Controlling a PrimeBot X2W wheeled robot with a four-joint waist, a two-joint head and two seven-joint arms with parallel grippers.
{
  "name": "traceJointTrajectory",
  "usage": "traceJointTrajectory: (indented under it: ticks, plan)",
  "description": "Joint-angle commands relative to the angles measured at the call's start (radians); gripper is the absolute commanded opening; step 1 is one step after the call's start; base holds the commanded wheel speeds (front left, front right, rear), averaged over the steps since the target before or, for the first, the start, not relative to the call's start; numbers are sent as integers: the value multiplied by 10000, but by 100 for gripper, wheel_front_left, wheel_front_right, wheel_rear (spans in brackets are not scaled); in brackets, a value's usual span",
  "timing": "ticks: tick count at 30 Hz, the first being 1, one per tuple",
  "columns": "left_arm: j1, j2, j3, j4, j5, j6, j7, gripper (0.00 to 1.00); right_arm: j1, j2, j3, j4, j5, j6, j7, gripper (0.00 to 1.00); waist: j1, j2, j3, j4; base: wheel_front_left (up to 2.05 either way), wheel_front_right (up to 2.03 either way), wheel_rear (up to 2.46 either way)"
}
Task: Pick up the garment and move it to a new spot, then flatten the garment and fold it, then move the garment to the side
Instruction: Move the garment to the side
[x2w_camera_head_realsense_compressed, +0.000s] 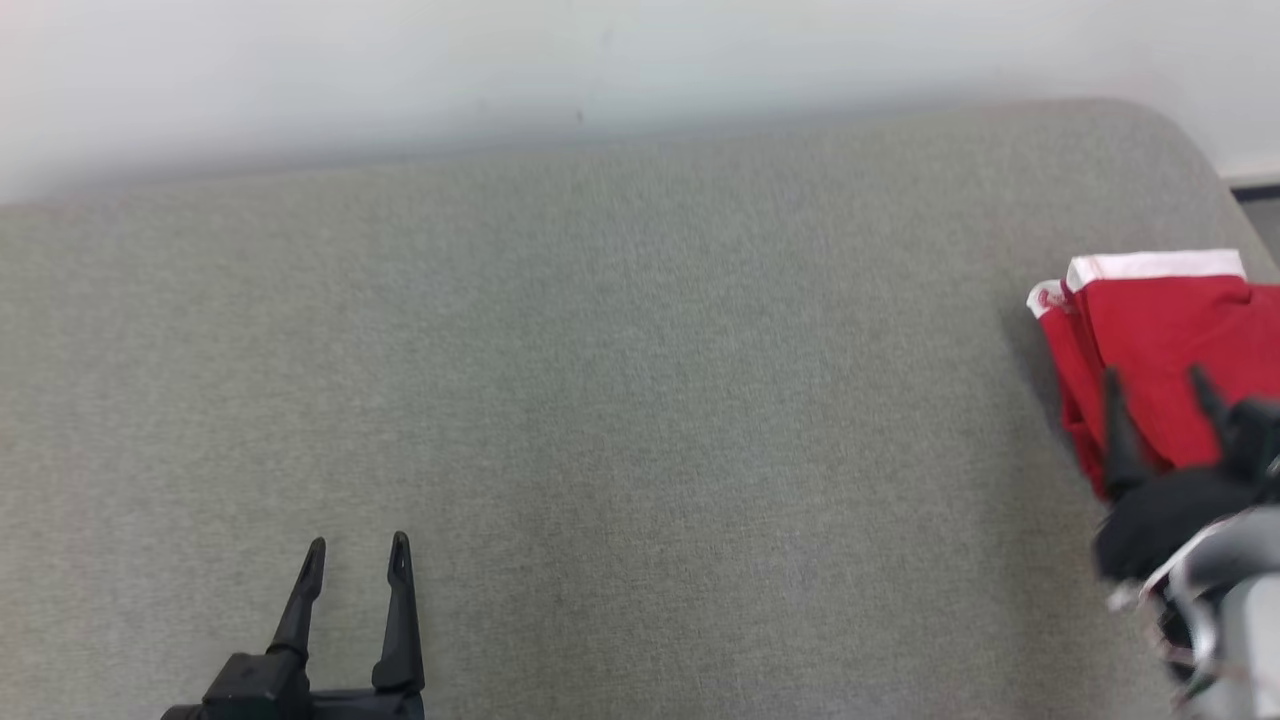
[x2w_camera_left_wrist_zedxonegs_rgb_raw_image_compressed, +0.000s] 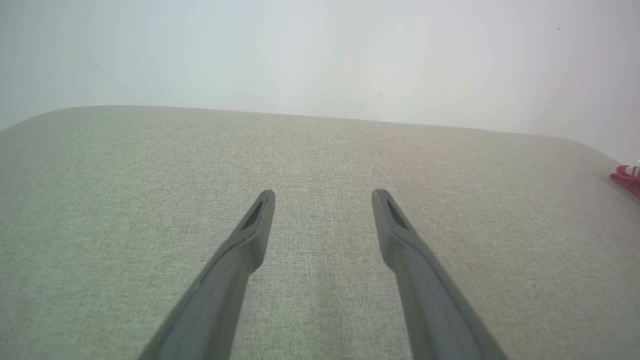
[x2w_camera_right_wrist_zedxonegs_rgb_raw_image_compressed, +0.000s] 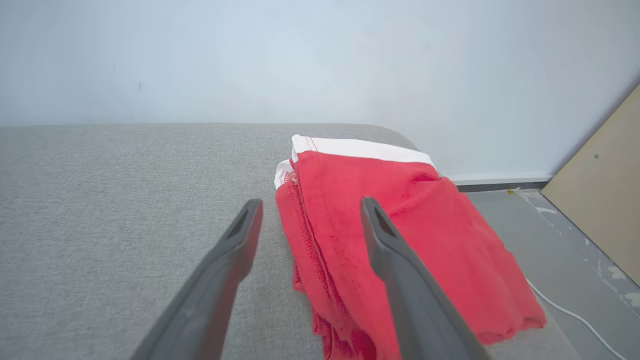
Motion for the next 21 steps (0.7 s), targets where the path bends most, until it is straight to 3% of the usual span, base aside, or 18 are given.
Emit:
traceJointTrajectory:
  ticks: [1,5,11,21]
  plan:
    - [169,-1,22,62,-178,-10,-27,100,486,393,90,-465,94,-30,-299,100,2,1,-621,235,0,0,0]
    - [279,-9,-38,94,-120,-69,-27,100,1334,822,462,-1087,199,-30,-714,100,2,1,-954,411,0,0,0]
    - [637,-12,-76,196,-384,221,-27,100,2448,1362,1094,-1507,703,-30,-1488,100,2,1,-1599,704,0,0,0]
    - [965,-11,-79,473,-1372,509,-26,100,3149,1880,1228,-592,21,-31,-2684,100,2,1,-2073,914,0,0,0]
